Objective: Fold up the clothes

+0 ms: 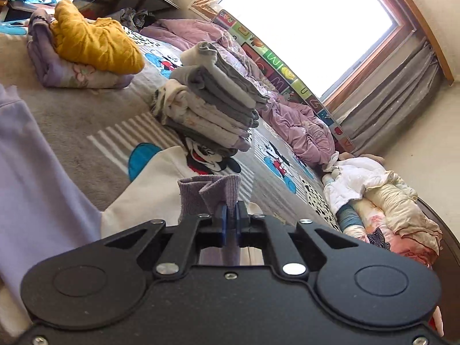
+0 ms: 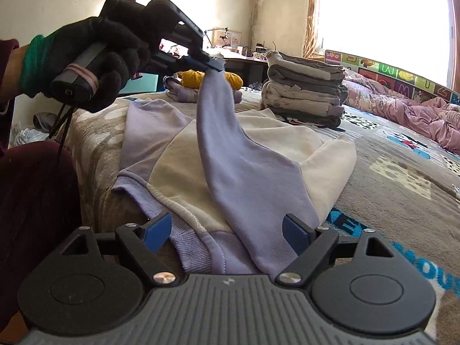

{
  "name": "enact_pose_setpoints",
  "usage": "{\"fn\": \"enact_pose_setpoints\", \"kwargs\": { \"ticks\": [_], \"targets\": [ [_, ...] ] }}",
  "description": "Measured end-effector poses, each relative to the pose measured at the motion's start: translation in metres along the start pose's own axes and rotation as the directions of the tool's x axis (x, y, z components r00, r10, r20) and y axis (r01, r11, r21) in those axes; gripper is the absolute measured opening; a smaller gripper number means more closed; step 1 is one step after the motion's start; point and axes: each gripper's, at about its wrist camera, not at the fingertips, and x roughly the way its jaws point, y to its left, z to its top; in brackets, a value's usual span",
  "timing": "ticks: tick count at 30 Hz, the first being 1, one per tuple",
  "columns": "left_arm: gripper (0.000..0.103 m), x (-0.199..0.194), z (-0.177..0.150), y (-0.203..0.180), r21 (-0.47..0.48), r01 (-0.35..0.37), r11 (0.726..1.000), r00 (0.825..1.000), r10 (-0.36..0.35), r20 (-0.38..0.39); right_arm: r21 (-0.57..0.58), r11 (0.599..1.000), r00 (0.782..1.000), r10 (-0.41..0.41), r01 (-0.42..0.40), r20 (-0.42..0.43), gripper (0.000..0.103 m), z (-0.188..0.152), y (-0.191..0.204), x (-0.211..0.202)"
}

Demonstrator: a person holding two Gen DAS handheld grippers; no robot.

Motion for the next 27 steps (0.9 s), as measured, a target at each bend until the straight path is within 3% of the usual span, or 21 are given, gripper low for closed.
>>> {"fn": "enact_pose_setpoints", "kwargs": {
  "ticks": [7, 14, 17, 22, 27],
  "targets": [
    [0.002, 0.046, 0.008, -0.047, 0.051, 0.042, 0.998, 0.999, -0.041, -0.024, 0.048, 0.998, 0.999, 0.039, -0.039, -0.013, 0.084, -0.001, -0.009, 0.004],
    [0.002, 0.108, 0.001, -0.071, 0.074, 0.031, 0.997, 0.997, -0.026, -0.074, 0.121, 0.989, 0.997, 0.082, -0.081, -0.003, 0.084, -0.006, -0.031, -0.006],
    [0.002, 0.128, -0.006, -0.079, 0.128, 0.02, 0.992, 0.995, -0.007, -0.097, 0.138, 0.986, 0.995, 0.1, -0.097, -0.016, 0.084, -0.01, -0.036, -0.006],
    [0.002, 0.155, -0.018, -0.09, 0.229, -0.002, 0.973, 0.991, 0.033, -0.132, 0.097, 0.988, 0.992, 0.122, -0.12, -0.018, 0.084, -0.011, -0.031, -0.008],
    [0.002, 0.173, -0.027, -0.095, 0.314, -0.016, 0.949, 0.985, 0.068, -0.157, -0.025, 0.998, 0.998, 0.062, -0.062, -0.017, 0.084, -0.009, -0.014, -0.008]
  ]
}}
